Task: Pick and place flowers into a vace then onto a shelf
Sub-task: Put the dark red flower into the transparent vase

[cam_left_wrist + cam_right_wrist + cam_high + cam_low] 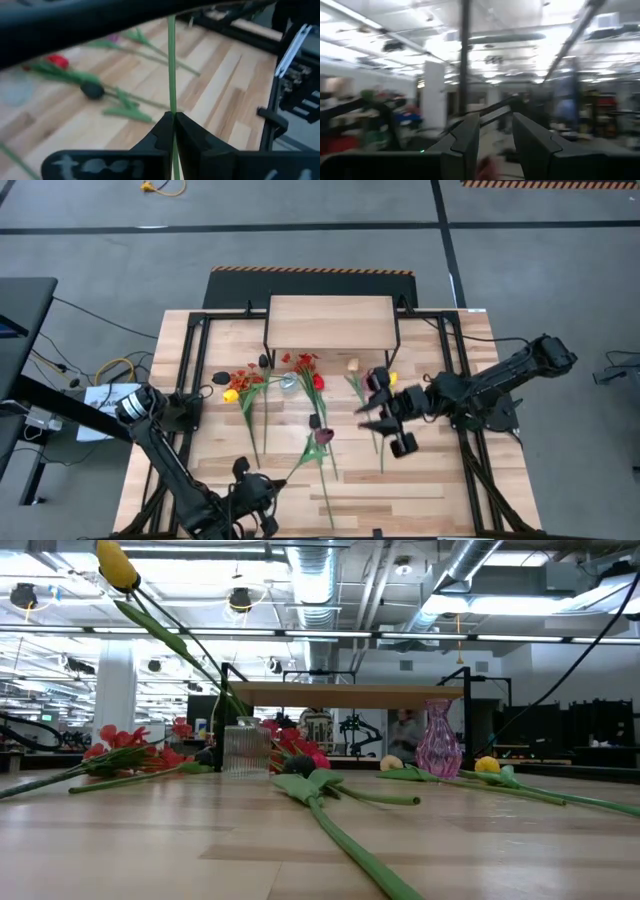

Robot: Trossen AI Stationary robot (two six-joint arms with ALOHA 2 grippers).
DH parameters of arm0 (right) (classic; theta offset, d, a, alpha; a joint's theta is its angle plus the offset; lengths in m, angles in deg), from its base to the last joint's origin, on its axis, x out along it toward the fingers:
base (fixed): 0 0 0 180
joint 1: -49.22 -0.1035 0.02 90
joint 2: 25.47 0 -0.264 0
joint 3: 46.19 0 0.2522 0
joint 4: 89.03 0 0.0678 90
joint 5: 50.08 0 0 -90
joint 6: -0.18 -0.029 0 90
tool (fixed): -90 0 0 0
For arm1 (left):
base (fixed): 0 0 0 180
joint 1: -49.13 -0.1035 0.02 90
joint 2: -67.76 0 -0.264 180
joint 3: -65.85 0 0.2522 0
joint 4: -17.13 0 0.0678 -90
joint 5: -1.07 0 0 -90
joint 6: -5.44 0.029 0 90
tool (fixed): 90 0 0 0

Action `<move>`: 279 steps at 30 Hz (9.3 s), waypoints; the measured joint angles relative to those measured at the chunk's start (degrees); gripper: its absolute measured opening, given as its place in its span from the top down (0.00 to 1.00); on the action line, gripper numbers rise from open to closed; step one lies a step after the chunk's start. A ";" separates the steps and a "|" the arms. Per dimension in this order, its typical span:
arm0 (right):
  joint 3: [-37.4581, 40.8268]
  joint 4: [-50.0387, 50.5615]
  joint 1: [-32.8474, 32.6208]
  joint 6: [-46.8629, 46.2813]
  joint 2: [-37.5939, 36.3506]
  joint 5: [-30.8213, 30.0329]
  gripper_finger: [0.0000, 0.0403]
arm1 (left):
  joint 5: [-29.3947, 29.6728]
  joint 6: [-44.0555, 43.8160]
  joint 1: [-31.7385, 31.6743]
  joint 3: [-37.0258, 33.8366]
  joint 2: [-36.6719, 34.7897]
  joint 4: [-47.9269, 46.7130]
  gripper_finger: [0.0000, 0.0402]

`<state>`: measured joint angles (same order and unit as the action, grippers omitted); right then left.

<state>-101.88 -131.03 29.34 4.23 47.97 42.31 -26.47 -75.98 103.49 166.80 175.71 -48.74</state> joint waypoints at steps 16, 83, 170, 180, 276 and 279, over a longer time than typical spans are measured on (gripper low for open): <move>-1.84 1.70 -6.57 3.96 16.75 -2.38 0.73 | 10.05 4.15 1.48 0.54 -0.03 0.13 1.00; -25.70 24.60 -1.16 7.09 26.51 0.71 0.99 | 2.70 12.49 0.10 2.86 -1.20 0.39 0.96; -25.62 38.53 25.02 4.96 18.70 -5.51 1.00 | -37.79 87.60 1.83 -53.34 -72.38 62.99 0.96; -25.62 38.55 25.40 4.96 18.70 -3.59 1.00 | -37.70 87.62 1.81 -53.34 -72.38 62.99 0.96; -25.57 42.07 25.53 1.81 21.63 -1.90 0.85 | -37.53 86.77 1.83 -53.30 -72.37 63.12 0.96; -25.57 42.09 25.53 1.78 21.63 -1.85 0.85 | -36.37 86.78 1.83 -53.30 -72.37 63.12 0.96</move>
<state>-127.46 -88.94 54.87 6.01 69.60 40.46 -62.84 10.80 105.32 113.50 103.34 14.37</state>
